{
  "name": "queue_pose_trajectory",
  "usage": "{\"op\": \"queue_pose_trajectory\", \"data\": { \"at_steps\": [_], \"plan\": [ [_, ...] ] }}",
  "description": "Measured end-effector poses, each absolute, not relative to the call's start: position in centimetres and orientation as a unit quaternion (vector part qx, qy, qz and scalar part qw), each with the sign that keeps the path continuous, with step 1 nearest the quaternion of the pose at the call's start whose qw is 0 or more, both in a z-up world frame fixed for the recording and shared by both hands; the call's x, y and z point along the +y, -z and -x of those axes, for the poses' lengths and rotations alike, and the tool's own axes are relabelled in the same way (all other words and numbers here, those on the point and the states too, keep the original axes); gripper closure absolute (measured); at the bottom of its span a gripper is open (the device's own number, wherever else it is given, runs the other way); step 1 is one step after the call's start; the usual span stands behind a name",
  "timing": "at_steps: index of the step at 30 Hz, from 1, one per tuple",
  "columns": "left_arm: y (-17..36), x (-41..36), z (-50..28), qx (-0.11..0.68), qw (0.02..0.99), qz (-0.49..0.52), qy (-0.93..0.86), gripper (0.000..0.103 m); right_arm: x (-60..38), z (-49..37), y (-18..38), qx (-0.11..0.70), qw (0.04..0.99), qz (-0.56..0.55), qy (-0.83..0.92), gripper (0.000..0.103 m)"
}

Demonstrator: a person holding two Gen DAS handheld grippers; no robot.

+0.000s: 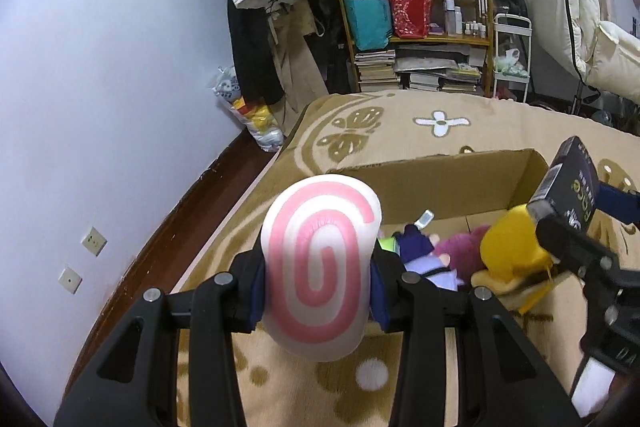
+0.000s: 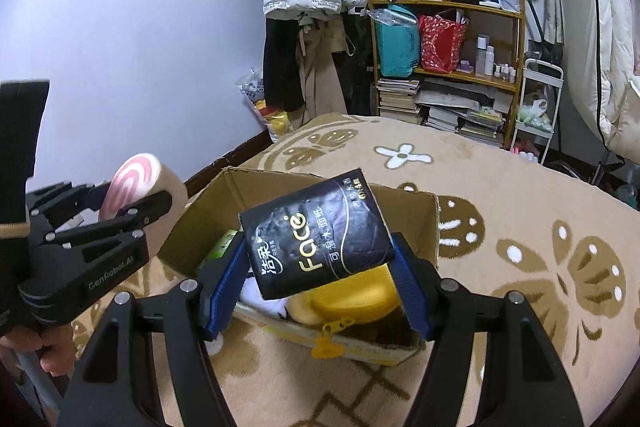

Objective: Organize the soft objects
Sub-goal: 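Lift the cushion and black packet and carry them over the box, then open both tools to drop the cushion and black packet into the box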

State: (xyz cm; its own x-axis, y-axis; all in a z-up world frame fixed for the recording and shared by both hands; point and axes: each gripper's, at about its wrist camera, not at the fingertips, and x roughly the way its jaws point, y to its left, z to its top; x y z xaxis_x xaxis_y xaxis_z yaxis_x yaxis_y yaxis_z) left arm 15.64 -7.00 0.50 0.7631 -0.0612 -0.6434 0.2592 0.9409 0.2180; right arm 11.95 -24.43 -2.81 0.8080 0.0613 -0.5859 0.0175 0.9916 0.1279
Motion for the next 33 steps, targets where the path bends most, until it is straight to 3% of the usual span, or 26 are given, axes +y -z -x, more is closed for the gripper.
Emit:
{"op": "queue_pose_trajectory", "data": {
  "at_steps": [19, 30, 33],
  "plan": [
    [2.8, -9.3, -19.3, 0.358, 0.913, -0.156, 0.117, 0.060, -25.6, -15.3, 5.7, 0.321, 0.944, -0.081, -0.019, 0.030],
    [3.4, -9.9, -19.2, 0.357, 0.911, -0.160, 0.130, 0.041, -26.6, -15.2, 5.9, 0.326, 0.940, -0.102, -0.014, 0.027],
    [2.9, -9.7, -18.9, 0.353, 0.914, -0.154, 0.130, 0.033, -26.9, -14.9, 5.6, 0.323, 0.941, -0.106, -0.010, 0.021]
  ]
}}
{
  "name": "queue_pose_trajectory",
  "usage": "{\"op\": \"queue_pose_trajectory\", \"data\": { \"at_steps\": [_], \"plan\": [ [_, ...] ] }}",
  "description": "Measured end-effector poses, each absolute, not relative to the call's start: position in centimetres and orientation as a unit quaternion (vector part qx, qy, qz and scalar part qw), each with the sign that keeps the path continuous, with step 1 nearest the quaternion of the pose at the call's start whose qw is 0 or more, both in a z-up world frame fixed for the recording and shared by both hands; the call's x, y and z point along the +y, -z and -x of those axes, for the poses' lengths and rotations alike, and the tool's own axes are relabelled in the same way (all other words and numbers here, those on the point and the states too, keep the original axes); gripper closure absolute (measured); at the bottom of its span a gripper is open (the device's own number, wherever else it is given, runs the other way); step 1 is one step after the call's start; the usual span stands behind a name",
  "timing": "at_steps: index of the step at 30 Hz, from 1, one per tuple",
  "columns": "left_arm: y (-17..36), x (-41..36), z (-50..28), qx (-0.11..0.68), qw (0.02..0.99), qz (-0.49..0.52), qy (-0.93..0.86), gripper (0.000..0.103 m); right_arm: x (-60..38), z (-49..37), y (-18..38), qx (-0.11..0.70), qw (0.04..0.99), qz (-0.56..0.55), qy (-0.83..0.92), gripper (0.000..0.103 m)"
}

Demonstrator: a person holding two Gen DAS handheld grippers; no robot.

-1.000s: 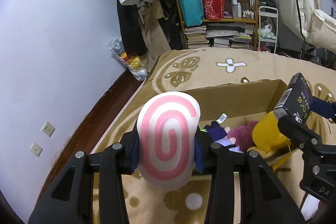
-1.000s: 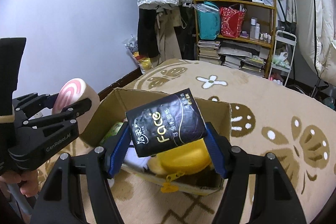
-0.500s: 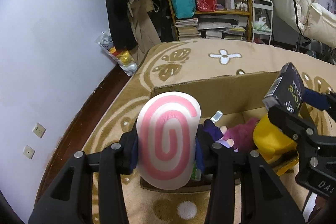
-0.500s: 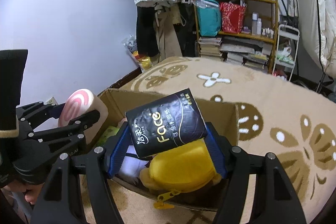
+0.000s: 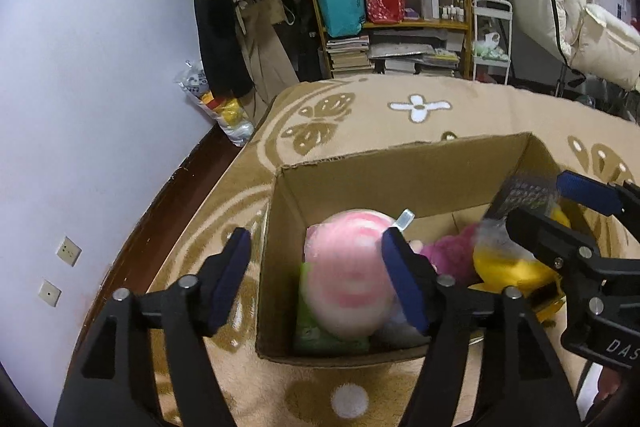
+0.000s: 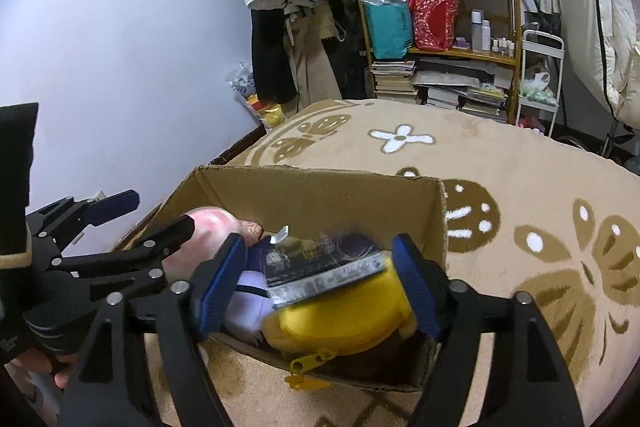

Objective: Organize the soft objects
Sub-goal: 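Open both tools to drop the cushion and black packet into the box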

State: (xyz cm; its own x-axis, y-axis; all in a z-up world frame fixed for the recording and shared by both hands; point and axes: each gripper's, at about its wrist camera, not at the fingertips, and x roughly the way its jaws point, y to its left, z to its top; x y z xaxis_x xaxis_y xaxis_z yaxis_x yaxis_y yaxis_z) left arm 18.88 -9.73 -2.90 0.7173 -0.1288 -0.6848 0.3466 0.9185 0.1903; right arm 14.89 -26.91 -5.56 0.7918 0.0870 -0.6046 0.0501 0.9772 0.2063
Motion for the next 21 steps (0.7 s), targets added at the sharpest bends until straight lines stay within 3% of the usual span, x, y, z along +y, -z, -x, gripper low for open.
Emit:
{"op": "queue_pose_trajectory", "data": {
  "at_steps": [10, 21],
  "plan": [
    [1.0, -8.1, -17.7, 0.348, 0.920, -0.135, 0.117, 0.010, -27.2, -12.9, 3.8, 0.316, 0.941, -0.122, -0.001, 0.003],
    [-2.3, -4.9, -14.3, 0.330, 0.931, -0.120, 0.101, 0.003, -27.2, -8.6, 0.3, 0.298, 0.948, -0.110, 0.008, 0.000]
  ]
}}
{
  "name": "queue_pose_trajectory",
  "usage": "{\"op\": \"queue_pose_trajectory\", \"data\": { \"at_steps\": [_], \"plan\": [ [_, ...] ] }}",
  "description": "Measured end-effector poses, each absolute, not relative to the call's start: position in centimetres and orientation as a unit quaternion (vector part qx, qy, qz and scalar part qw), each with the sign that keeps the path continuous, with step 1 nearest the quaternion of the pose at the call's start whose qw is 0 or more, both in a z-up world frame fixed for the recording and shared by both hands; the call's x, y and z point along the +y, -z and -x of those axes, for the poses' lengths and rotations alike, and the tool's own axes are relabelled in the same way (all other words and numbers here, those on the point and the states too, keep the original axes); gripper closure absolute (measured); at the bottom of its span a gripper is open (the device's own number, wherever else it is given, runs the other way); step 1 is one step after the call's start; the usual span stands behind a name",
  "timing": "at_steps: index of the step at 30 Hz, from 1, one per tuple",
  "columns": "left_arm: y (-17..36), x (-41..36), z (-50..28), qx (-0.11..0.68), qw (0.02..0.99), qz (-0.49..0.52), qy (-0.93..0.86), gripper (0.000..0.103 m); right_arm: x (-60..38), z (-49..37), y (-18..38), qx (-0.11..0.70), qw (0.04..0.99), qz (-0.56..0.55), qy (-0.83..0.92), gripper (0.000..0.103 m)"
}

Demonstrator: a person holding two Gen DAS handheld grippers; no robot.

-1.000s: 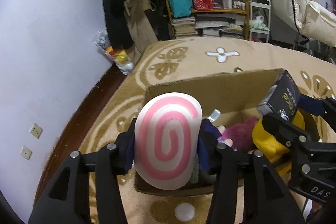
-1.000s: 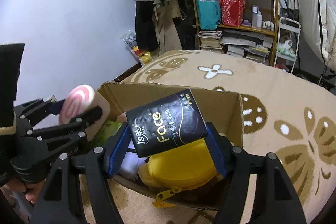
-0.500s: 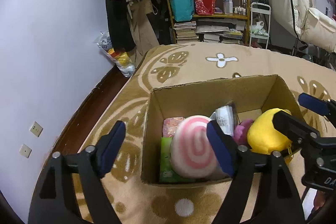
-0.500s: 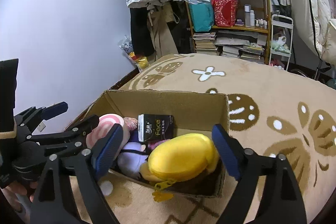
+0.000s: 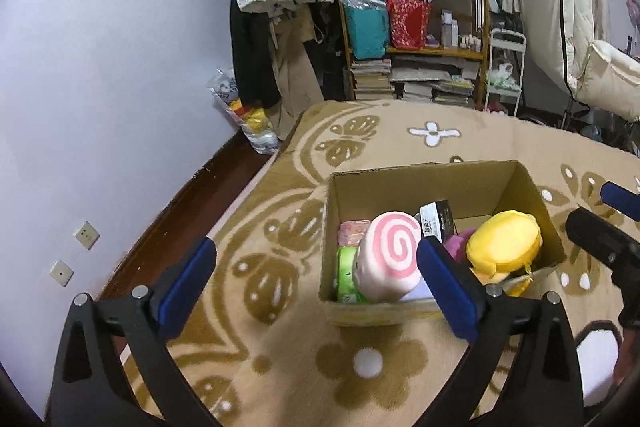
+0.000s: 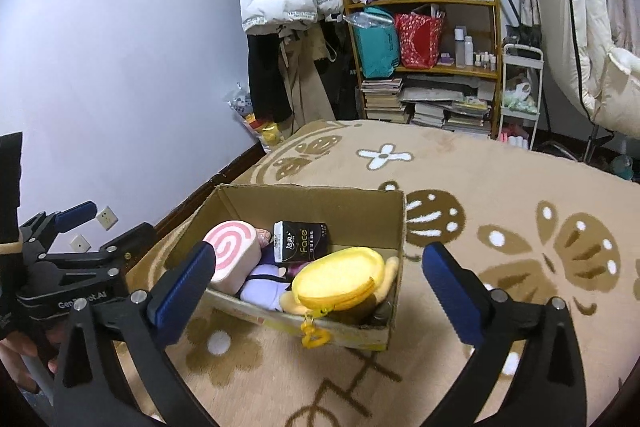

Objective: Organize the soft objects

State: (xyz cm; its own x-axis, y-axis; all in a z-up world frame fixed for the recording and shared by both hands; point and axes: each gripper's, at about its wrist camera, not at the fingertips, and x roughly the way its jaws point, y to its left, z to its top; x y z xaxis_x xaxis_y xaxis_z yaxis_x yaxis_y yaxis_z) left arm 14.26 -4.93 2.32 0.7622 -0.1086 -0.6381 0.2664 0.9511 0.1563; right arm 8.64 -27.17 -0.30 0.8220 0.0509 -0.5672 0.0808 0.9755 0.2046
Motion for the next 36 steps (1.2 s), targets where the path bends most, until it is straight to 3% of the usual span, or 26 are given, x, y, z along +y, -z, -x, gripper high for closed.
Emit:
{"op": "queue_pose_trajectory", "data": {
  "at_steps": [22, 36],
  "plan": [
    [-7.6, 0.2, -4.0, 0.261, 0.957, -0.105, 0.073, 0.003, -26.1, 1.2, -4.9, 0.229, 0.969, -0.088, 0.024, 0.000],
    [-6.0, 1.1, -1.7, 0.239, 0.964, -0.081, 0.077, 0.003, -25.6, 2.9, -2.8, 0.205, 0.976, -0.070, 0.028, 0.000]
  ]
}}
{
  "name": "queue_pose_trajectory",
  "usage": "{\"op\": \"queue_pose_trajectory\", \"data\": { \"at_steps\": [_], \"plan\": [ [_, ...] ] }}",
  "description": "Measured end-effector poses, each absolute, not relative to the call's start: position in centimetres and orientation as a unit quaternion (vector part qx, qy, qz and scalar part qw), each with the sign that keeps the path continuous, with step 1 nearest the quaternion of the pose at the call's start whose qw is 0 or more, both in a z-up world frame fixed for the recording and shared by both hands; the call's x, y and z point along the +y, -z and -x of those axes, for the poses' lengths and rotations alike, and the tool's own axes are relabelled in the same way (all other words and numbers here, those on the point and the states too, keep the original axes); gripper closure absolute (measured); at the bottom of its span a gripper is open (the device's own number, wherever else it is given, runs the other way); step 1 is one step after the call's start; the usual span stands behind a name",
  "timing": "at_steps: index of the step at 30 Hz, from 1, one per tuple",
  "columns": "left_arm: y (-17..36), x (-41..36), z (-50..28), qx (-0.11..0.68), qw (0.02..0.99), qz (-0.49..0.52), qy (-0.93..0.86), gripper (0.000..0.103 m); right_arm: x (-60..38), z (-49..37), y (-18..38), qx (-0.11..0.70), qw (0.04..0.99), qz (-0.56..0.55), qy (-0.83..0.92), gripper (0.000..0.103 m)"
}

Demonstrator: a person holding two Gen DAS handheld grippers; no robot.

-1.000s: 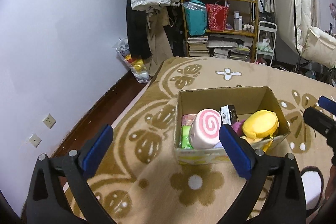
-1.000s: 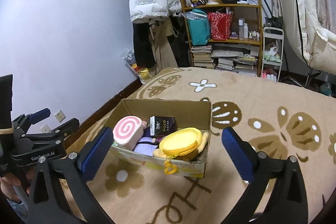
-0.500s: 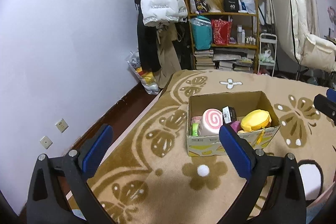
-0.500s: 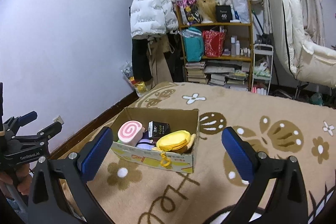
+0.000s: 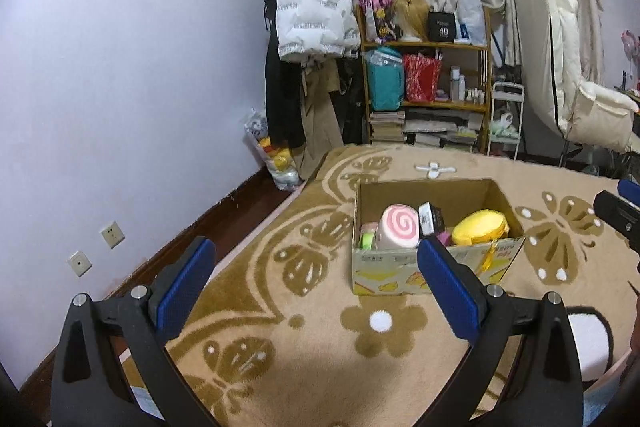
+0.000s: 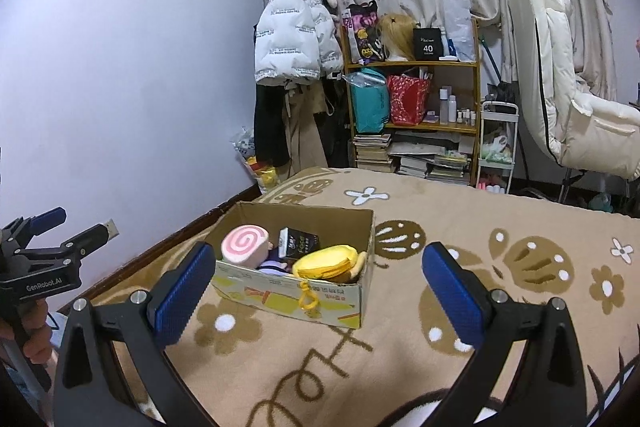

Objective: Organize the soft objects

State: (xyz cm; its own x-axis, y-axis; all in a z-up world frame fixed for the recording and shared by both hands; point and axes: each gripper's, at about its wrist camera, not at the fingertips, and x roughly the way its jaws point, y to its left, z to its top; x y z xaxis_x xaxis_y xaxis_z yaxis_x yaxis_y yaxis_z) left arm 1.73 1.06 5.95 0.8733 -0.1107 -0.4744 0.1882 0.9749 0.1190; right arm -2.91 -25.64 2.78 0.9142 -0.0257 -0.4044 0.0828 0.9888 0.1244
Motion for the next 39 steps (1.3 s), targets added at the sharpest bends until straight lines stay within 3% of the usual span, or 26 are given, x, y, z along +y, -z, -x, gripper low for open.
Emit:
{"op": "queue_pose_trajectory", "data": {
  "at_steps": [17, 39],
  "plan": [
    [-1.7, 0.2, -3.4, 0.264, 0.957, -0.098, 0.076, 0.003, -26.3, 1.5, 0.0, 0.228, 0.970, -0.076, 0.033, 0.000],
    [-0.7, -0.1, -3.2, 0.267, 0.955, -0.103, 0.080, 0.003, -26.6, 1.4, 0.4, 0.233, 0.968, -0.083, 0.033, 0.000]
  ]
}}
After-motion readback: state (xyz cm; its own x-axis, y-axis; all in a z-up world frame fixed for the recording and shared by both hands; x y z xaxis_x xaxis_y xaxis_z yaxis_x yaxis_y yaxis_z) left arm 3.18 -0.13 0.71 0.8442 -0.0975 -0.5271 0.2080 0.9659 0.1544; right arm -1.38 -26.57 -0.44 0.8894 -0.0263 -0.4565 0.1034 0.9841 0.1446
